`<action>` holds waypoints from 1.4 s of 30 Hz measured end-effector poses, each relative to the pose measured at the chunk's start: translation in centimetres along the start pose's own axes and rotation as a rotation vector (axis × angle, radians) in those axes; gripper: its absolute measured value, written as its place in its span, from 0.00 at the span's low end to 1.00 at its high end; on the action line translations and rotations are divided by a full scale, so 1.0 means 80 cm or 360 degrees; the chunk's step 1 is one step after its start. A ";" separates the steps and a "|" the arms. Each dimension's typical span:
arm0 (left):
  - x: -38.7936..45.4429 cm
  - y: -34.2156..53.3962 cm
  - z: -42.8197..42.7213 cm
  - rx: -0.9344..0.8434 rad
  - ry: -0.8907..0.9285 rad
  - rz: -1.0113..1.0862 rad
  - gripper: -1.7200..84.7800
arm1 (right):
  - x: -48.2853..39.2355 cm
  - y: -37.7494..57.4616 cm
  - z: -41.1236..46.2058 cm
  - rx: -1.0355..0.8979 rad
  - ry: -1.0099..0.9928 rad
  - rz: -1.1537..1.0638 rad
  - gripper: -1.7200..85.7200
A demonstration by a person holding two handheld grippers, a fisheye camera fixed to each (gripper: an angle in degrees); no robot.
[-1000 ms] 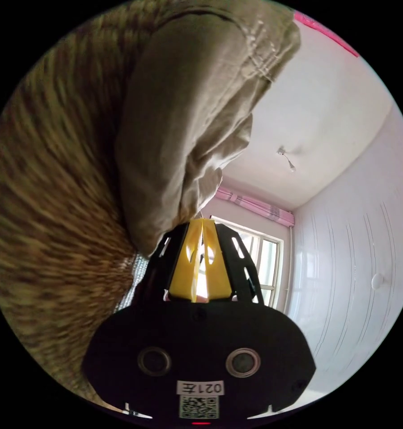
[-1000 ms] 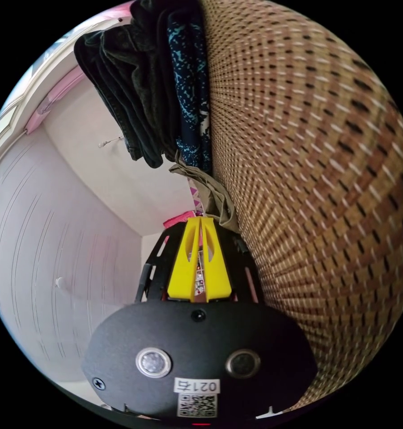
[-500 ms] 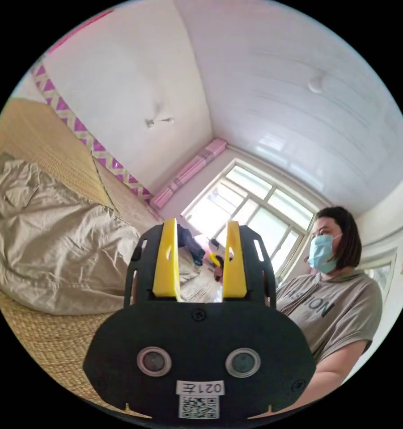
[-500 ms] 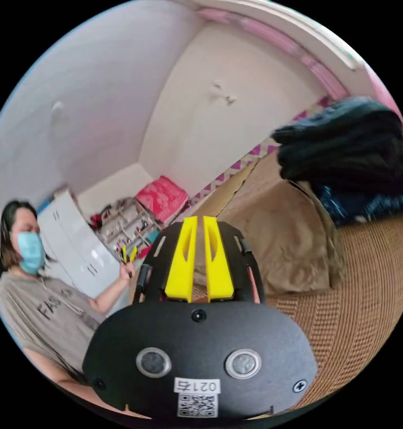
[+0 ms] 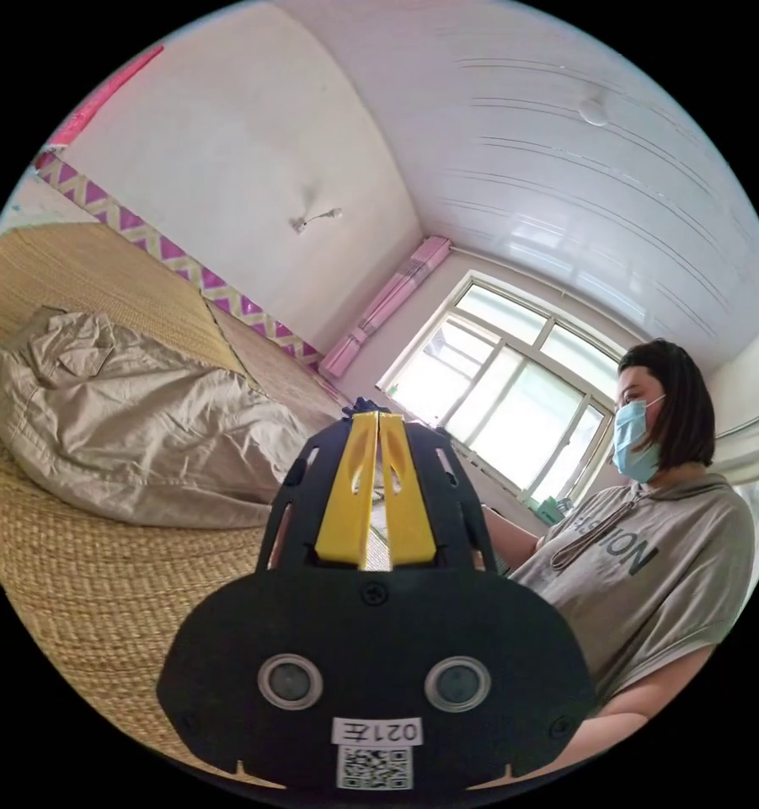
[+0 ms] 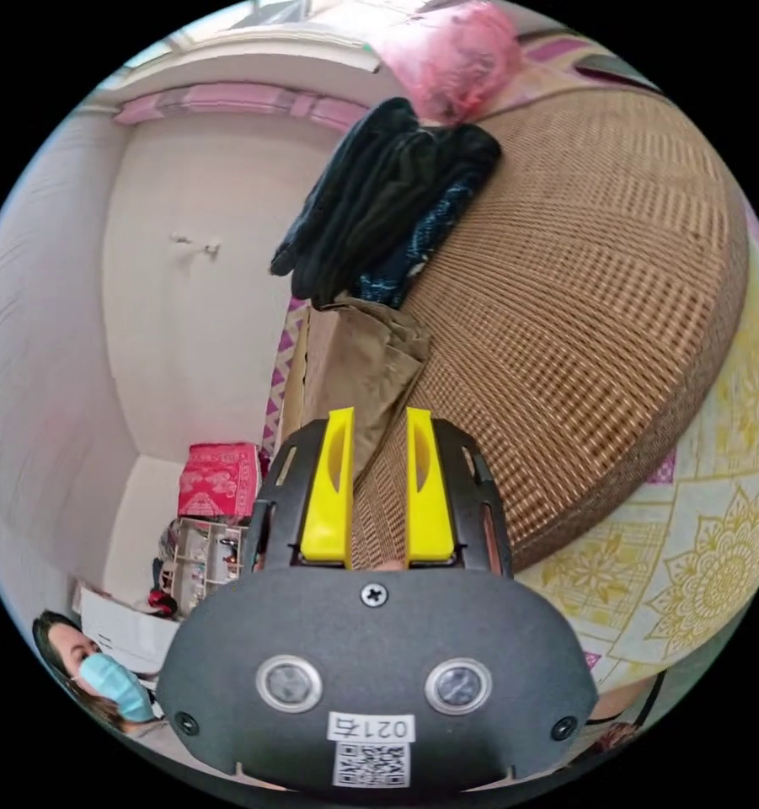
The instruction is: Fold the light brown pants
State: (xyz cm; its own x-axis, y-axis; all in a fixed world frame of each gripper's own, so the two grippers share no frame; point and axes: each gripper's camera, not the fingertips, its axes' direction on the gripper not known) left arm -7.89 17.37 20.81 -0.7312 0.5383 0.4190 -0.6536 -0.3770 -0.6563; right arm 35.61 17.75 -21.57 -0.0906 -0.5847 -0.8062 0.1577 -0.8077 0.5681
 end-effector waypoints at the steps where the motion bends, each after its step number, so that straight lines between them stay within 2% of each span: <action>1: -0.001 0.002 0.004 0.0002 0.0002 -0.0026 0.03 | 0.002 -0.001 0.006 0.0012 0.0000 0.0029 0.14; 6: 0.007 0.003 0.011 0.0013 0.0034 -0.0058 0.07 | -0.012 -0.015 0.044 0.0012 0.0054 0.0112 0.15; 15: 0.038 -0.004 0.013 -0.0124 -0.0093 0.0036 0.08 | -0.083 -0.031 0.105 -0.0070 0.0374 0.0010 0.14; 19: 0.041 -0.003 0.019 -0.0153 -0.0117 0.0045 0.08 | -0.098 -0.035 0.128 -0.0060 0.0484 0.0046 0.07; 22: 0.042 -0.001 0.016 -0.0143 -0.0115 0.0039 0.08 | -0.086 -0.029 0.130 -0.0021 0.0333 0.0151 0.04; 25: 0.044 -0.001 0.004 -0.0146 -0.0136 0.0044 0.06 | -0.103 -0.012 0.125 0.0044 0.0239 0.0099 0.02; 27: 0.048 -0.002 -0.006 -0.0163 -0.0162 0.0073 0.03 | -0.139 -0.001 0.121 0.0074 0.0199 -0.0053 0.02; 33: 0.050 0.003 -0.043 -0.0142 -0.0220 0.0121 0.01 | -0.383 0.098 0.169 -0.0049 0.0231 -0.1016 0.02; 35: 0.045 0.010 -0.057 -0.0119 -0.0204 0.0102 0.01 | -0.479 0.173 0.228 -0.0177 0.0232 -0.1364 0.02; 38: 0.041 0.021 -0.074 -0.0111 -0.0229 0.0084 0.01 | -0.566 0.282 0.317 -0.0350 0.0203 -0.1712 0.02; 42: 0.036 0.028 -0.095 -0.0114 -0.0226 0.0055 0.01 | -0.620 0.419 0.443 -0.0568 0.0257 -0.2034 0.02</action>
State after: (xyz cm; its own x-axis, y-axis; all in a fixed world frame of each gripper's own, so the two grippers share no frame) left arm -9.96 23.78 15.81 -0.7766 0.4122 0.4764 -0.6155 -0.3358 -0.7130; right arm 10.55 16.95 43.31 -0.2535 0.5976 -0.7606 0.2988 -0.6995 -0.6492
